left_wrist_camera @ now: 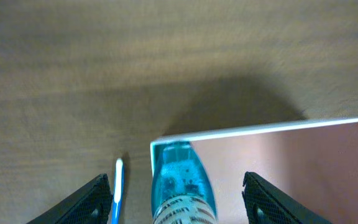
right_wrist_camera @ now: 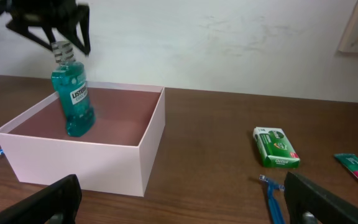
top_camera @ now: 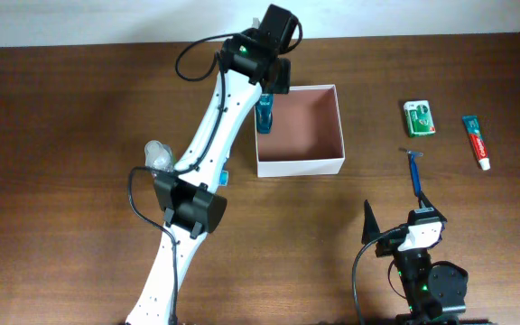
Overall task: Pack container
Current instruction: 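Withdraw the left gripper and move it over the soap bottle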
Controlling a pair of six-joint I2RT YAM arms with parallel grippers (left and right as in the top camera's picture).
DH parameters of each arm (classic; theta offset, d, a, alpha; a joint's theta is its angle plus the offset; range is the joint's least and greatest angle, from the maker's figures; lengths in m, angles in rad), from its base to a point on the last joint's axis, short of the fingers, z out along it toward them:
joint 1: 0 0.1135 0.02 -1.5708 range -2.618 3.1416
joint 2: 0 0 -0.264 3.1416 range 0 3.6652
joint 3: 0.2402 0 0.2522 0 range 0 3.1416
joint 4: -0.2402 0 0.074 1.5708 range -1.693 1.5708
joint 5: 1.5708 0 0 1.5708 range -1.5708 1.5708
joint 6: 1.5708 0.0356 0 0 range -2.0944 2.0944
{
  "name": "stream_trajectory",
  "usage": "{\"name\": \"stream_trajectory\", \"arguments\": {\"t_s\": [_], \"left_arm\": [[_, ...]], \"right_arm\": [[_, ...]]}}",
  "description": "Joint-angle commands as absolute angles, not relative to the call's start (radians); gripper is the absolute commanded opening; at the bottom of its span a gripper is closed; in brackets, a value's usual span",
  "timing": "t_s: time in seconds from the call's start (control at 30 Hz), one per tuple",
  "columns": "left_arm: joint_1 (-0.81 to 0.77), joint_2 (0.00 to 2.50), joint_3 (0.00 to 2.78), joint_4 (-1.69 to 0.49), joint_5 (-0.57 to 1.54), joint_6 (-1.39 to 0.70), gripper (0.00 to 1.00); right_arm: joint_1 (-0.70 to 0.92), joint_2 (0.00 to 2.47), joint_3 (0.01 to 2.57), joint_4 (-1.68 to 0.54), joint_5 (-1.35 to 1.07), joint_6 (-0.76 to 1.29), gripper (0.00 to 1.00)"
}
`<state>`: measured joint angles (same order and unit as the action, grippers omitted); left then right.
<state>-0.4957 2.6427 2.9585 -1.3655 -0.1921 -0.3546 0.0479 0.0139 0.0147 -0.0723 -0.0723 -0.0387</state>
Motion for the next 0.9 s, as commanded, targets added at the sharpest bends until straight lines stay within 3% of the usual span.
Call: {"name": "stream_trajectory", "arguments": {"t_s": [0.0,0.23,0.47,0.57,0.67,0.87], "left_arm": [[-0.485,2.624,3.052,-1.371,-0.208,-0.31,0.69],[-0.472,2.557,3.139,-1.391,-0.233,-0.294,0.71],[-0.417,2.403,3.139,-1.472,-0.234,-0.292,0.87],[-0.377,2.345,3.139,-1.554,-0.238,-0.282,0.99],[-0.324,2.301,3.139,-1.68,-0.245,-0.283,0.99],[-0.239,2.277,3.122,-1.688,-0.089,-0.207,0.99]], "right_arm": [[0.053,0.004,0.006,-0.07,-0.081,-0.045,0.99],[0.053,0.004,0.006,-0.07,-0.081,-0.045,0.99],[0.053,0.004,0.006,-0.07,-0.081,-0.045,0.99],[0.053,0.004,0.006,-0.07,-0.081,-0.045,0.99],[0.053,0.004,0.006,-0.07,-0.081,-0.045,0.99],[0.053,0.004,0.006,-0.07,-0.081,-0.045,0.99]]}}
